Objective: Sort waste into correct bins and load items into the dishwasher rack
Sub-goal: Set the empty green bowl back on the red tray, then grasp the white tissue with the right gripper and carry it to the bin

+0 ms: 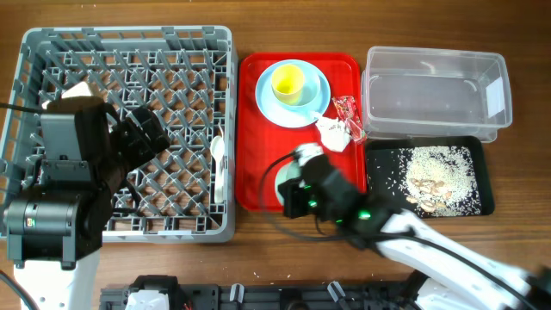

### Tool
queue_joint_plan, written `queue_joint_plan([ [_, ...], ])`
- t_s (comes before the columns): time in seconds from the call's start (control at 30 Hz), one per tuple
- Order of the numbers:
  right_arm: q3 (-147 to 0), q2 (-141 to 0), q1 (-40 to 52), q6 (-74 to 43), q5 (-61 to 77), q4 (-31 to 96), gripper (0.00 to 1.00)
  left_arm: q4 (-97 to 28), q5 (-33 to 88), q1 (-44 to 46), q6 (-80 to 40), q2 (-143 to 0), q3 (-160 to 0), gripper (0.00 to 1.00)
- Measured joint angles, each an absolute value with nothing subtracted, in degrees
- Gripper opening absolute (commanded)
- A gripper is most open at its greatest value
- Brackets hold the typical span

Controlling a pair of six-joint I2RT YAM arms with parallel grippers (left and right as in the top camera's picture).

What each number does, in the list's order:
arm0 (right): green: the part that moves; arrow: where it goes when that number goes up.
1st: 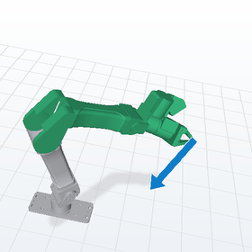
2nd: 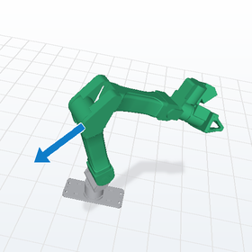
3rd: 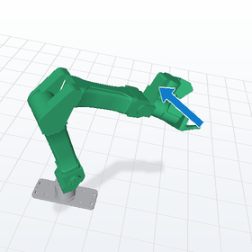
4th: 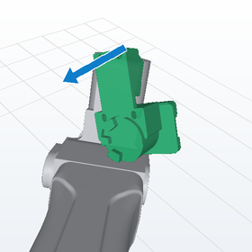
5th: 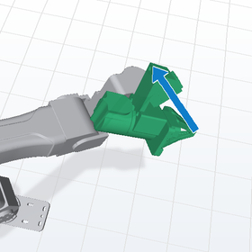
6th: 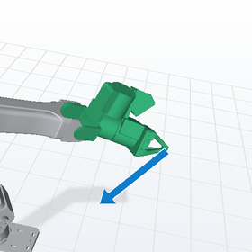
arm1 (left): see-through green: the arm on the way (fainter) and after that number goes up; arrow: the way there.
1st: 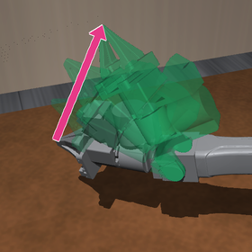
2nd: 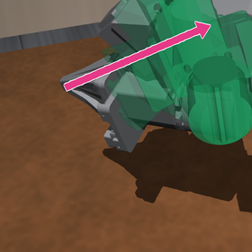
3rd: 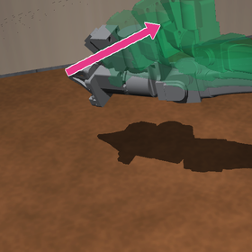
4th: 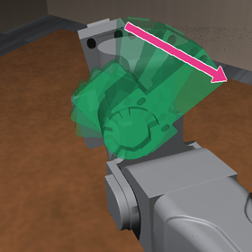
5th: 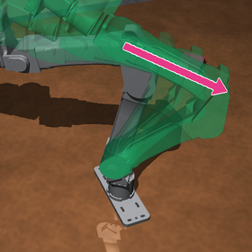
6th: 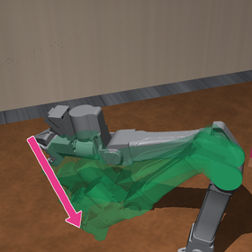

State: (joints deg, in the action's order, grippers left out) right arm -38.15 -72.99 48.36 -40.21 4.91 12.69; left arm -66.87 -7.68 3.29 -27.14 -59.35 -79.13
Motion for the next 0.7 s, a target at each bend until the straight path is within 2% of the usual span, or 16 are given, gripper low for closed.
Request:
queue_joint_plan([
  [0.07,-39.2,-80.9,50.6,-37.1,-2.1,11.2,0.04,-66.8,-7.7,3.3,-27.1,-59.3,-79.1,1.0],
  [0.13,-41.0,-84.2,50.6,-34.9,-4.6,10.0,0.18,-66.9,-7.7,3.3,-27.1,-59.3,-79.1,1.0],
  [0.17,-41.4,-84.6,50.6,-33.5,-5.0,10.0,0.19,-66.9,-7.7,3.3,-27.1,-59.3,-79.1,1.0],
  [0.2,-41.5,-84.6,50.6,-32.0,-4.6,10.7,0.25,-66.9,-7.7,3.3,-27.1,-59.3,-79.1,1.0],
  [0.23,-42.3,-84.6,50.6,-30.6,-4.0,12.8,0.36,-66.9,-7.7,3.3,-27.1,-59.3,-79.1,1.0],
  [0.27,-45.4,-84.5,50.3,-28.9,-3.0,17.6,0.64,-66.8,-7.7,3.3,-27.1,-59.3,-79.1,1.0],
  [0.3,-48.8,-84.2,49.6,-27.3,-2.7,19.0,0.65,-66.9,-7.7,3.3,-27.1,-59.3,-79.1,1.0],
  [0.43,-64.3,-83.0,43.7,-23.3,-1.8,35.2,0.54,-66.9,-7.7,3.3,-27.1,-59.3,-79.1,1.0],
  [0.57,-67.0,-83.3,28.1,-19.0,-1.6,41.3,0.57,-66.9,-7.7,3.3,-27.1,-59.3,-79.1,1.0],
  [0.7,-67.0,-88.2,23.7,-16.5,-1.5,41.3,0.6,-66.9,-7.7,3.3,-27.1,-59.3,-79.1,1.0],
])
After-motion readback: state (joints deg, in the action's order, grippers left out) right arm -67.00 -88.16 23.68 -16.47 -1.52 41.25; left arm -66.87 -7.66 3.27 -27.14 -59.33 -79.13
